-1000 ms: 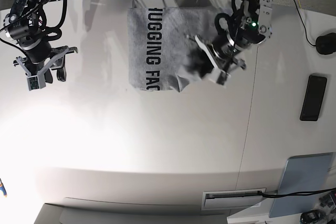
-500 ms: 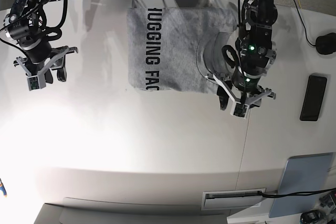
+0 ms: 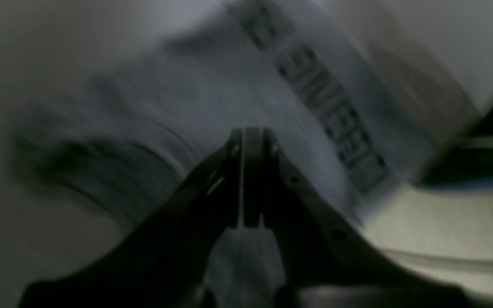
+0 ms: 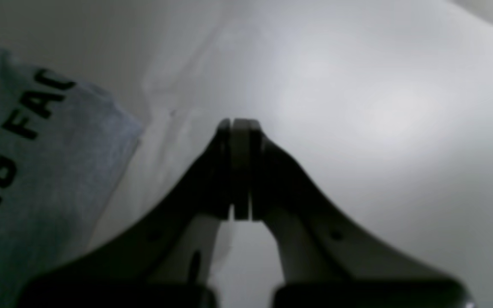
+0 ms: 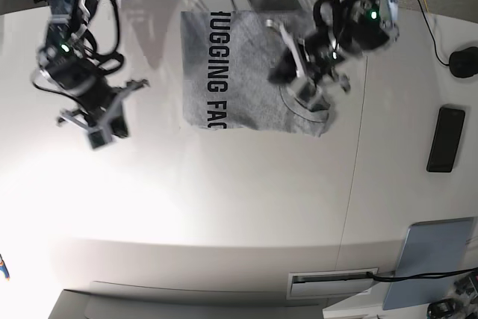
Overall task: Fold the T-shirt properly
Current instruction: 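Grip the folded shirt with both grippers and rotate it square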
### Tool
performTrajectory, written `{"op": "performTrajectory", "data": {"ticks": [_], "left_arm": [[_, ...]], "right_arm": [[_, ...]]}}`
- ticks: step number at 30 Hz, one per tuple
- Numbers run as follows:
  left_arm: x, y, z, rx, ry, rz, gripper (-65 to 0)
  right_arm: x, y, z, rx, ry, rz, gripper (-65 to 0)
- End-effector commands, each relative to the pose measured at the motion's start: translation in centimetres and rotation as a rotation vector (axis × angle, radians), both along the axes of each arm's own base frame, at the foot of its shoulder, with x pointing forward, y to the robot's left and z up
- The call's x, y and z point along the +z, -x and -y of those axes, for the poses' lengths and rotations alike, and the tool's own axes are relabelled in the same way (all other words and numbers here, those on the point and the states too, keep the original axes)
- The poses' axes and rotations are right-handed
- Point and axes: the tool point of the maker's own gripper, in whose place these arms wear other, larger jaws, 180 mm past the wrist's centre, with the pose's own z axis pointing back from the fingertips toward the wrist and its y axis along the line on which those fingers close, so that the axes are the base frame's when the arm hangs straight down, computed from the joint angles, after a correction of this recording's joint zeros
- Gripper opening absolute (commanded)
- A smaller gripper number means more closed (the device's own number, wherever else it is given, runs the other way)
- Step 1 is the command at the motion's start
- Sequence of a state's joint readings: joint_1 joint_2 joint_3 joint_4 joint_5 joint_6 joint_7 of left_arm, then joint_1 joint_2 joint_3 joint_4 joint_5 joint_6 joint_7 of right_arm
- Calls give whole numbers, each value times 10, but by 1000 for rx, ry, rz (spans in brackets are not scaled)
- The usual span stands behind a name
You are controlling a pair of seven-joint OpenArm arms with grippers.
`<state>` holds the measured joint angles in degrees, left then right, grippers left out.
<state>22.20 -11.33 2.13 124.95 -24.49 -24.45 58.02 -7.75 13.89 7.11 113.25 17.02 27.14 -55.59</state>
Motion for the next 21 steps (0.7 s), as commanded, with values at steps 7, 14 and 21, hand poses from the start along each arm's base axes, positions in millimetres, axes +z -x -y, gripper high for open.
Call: {"op": "performTrajectory", "data": {"ticks": [7, 14, 21], "left_arm": [[-29, 45, 0, -6, 2, -127, -650], [-78, 69, -9, 10, -36, -284, -650], [-128, 51, -34, 75, -142, -296, -650]], "right_arm": [[-16, -34, -47, 124, -36, -29, -650], [-56, -37, -84, 213, -66, -137, -650], [-74, -28, -95, 262, -10, -189, -650]]}}
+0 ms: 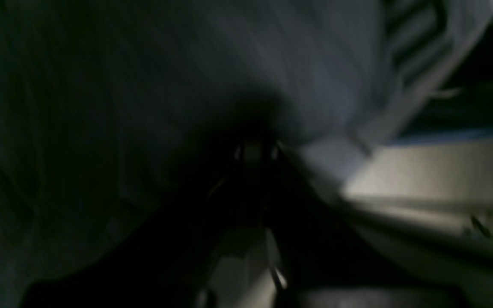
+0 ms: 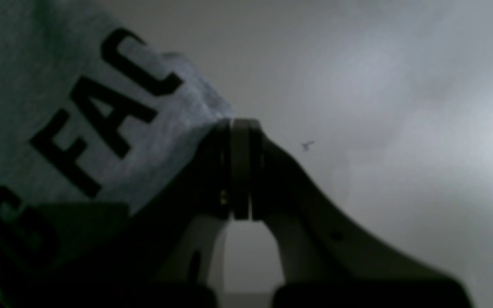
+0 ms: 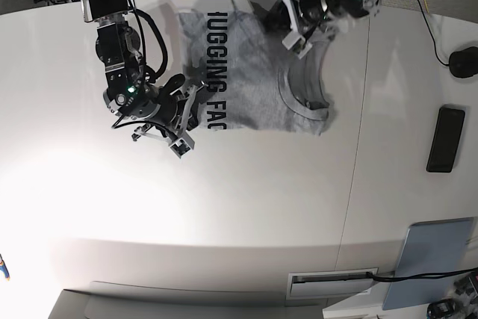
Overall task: Fold the T-shirt properly
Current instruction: 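Grip the folded shirt with both grippers and rotate it square, then open both grippers and raise them off the shirt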
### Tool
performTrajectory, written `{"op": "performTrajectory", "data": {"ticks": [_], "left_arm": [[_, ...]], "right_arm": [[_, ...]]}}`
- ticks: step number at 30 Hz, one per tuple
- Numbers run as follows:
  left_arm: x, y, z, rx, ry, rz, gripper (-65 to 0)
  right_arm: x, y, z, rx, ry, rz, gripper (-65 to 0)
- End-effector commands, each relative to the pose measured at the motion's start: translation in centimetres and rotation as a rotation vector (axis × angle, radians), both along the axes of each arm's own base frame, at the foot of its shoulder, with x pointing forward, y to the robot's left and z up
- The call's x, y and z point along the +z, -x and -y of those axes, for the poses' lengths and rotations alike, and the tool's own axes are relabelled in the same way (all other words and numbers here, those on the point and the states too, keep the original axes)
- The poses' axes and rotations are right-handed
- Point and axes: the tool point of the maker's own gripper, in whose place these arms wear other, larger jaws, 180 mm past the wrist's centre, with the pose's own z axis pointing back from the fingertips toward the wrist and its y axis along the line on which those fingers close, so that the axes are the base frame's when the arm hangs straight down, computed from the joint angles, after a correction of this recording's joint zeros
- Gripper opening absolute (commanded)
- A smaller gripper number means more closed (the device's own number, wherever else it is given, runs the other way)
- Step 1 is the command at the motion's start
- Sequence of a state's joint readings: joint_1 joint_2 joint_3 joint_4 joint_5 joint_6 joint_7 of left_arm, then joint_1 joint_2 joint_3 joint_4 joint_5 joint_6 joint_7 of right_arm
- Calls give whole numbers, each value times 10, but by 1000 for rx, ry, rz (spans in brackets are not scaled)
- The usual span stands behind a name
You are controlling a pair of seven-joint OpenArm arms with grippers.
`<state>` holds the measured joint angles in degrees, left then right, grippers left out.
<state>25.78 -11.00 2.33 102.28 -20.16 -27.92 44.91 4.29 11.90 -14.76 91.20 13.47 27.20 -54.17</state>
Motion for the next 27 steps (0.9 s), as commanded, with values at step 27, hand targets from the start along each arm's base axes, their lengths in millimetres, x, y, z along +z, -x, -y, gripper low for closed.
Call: {"op": "performTrajectory", "data": {"ticks": [27], "left_arm": [[36, -192, -114, 487, -413, 398, -650]], "right_arm": [[16, 81, 6, -122, -102, -15, -650]]}}
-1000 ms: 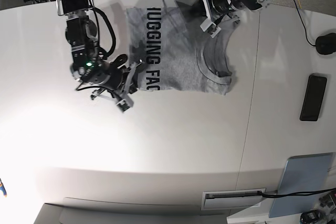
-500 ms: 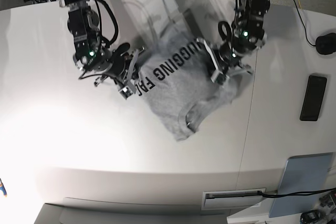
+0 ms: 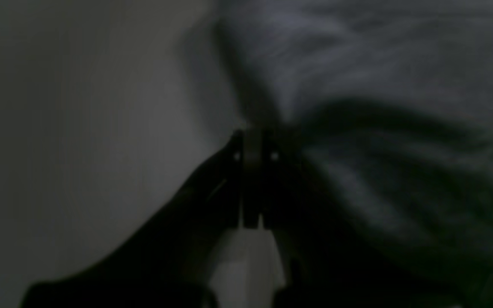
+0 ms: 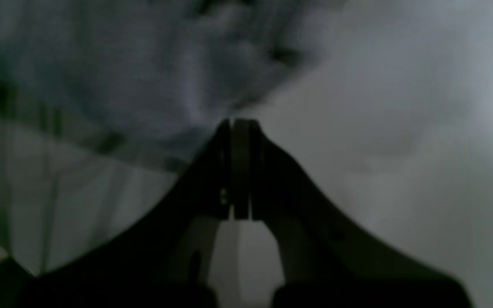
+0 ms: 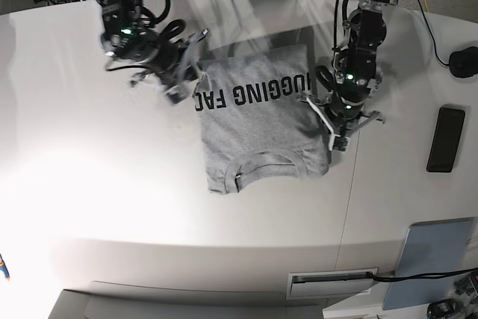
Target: Fold the T-shirt properly
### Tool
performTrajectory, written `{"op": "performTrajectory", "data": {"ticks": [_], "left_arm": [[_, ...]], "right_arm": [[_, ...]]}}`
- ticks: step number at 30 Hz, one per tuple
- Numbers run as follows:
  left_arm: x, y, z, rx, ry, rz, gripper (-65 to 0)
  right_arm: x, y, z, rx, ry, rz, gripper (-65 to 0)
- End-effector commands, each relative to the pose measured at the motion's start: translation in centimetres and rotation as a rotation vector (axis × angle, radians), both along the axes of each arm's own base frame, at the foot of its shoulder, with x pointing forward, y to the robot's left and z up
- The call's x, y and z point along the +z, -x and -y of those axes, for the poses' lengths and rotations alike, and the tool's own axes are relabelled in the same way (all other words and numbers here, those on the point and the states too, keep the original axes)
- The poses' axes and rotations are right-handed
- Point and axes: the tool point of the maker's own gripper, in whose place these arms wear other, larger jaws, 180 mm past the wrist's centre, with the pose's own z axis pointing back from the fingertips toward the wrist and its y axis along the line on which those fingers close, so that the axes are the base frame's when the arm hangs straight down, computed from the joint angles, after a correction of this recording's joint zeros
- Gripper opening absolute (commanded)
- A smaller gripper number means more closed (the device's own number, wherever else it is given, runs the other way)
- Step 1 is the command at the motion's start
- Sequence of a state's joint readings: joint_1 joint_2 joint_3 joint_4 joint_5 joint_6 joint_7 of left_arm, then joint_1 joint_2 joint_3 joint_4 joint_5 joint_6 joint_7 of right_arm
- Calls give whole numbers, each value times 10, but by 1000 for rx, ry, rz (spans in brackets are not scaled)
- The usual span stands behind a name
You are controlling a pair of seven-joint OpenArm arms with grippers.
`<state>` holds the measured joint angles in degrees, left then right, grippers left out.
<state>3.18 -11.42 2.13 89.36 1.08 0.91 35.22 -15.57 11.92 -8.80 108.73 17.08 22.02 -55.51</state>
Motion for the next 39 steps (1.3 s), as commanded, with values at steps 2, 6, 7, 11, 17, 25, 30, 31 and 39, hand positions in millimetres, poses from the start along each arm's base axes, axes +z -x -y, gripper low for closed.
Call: {"op": "performTrajectory", "data": {"ticks": [2, 6, 7, 11, 17, 25, 30, 31, 39], "left_arm": [[21, -1, 1, -3, 0, 59, -650], [30, 31, 7, -47, 0, 67, -650], [31, 42, 5, -52, -2, 62, -650], [34, 82, 3, -63, 49, 28, -650], [26, 144, -13, -39, 78, -91, -650], [10, 239, -38, 34, 61, -287, -650], [-1, 294, -31, -28, 84, -418, -650], [-6, 303, -29, -41, 101, -433, -650], [-77, 371, -44, -54, 148, -673, -650]], "right_arm": [[22, -7, 20, -75, -17, 55, -650], [38, 11, 68, -206, 23, 57, -650], [42, 18, 80, -236, 44, 55, -650], [53, 51, 120, -336, 110, 35, -650], [57, 105, 153, -424, 156, -68, -650], [38, 196, 163, -405, 233, -334, -650], [21, 254, 176, -436, 288, -505, -650], [15, 265, 180, -455, 296, -536, -650], [-47, 337, 207, -568, 296, -745, -650]]}}
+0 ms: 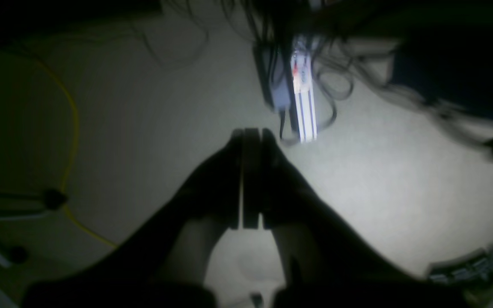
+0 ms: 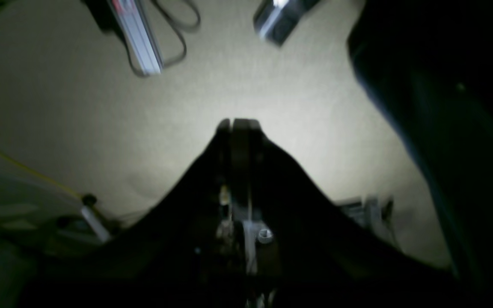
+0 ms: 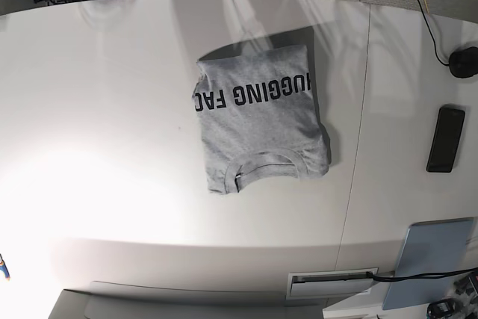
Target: Fold the T-shirt properly
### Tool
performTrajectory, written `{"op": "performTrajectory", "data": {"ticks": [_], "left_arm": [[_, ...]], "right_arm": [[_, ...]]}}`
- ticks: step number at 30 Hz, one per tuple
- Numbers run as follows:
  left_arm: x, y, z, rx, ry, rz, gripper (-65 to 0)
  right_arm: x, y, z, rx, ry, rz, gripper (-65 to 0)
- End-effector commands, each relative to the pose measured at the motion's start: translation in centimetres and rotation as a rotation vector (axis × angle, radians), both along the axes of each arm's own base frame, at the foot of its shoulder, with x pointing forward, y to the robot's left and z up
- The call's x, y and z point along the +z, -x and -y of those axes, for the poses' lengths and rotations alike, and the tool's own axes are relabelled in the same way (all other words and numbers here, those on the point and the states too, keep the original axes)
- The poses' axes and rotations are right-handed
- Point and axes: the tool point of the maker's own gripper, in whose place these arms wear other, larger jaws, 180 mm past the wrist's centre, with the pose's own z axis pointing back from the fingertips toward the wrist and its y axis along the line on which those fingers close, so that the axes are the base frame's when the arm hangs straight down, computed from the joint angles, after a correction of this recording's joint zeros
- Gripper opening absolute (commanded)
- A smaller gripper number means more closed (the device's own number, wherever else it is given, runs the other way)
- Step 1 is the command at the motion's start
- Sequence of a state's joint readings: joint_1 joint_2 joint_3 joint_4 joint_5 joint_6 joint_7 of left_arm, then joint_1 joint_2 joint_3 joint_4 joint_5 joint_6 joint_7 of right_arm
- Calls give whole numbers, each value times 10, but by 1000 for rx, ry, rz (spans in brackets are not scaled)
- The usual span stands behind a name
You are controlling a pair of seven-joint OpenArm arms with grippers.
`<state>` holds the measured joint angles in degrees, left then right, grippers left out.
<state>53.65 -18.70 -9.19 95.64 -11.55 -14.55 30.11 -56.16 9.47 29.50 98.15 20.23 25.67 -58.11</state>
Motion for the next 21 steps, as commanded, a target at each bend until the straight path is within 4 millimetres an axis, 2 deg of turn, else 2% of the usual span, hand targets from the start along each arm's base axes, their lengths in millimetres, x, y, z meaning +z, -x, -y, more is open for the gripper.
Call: {"op": "performTrajectory", "data": {"ticks": [1, 5, 9, 11, 16, 21], "left_arm": [[-7, 10, -2, -1, 15, -34, -650], [-46, 43, -4, 64, 105, -154, -650], [-78, 58, -4, 171, 178, -192, -650], [-93, 59, -5, 234, 179, -194, -650], [-118, 46, 1, 341, 187, -173, -503], [-133, 18, 25, 383, 216, -170, -497]], "right_arm": [[-3, 9, 7, 0, 7, -28, -650], [-39, 32, 13, -48, -5, -87, -650], [-77, 35, 14, -101, -22, -78, -650], [-95, 29, 17, -127, -22, -43, -650], [-131, 0, 18, -184, -30, 79, -650], [-154, -18, 2, -197, -106, 61, -650]]}}
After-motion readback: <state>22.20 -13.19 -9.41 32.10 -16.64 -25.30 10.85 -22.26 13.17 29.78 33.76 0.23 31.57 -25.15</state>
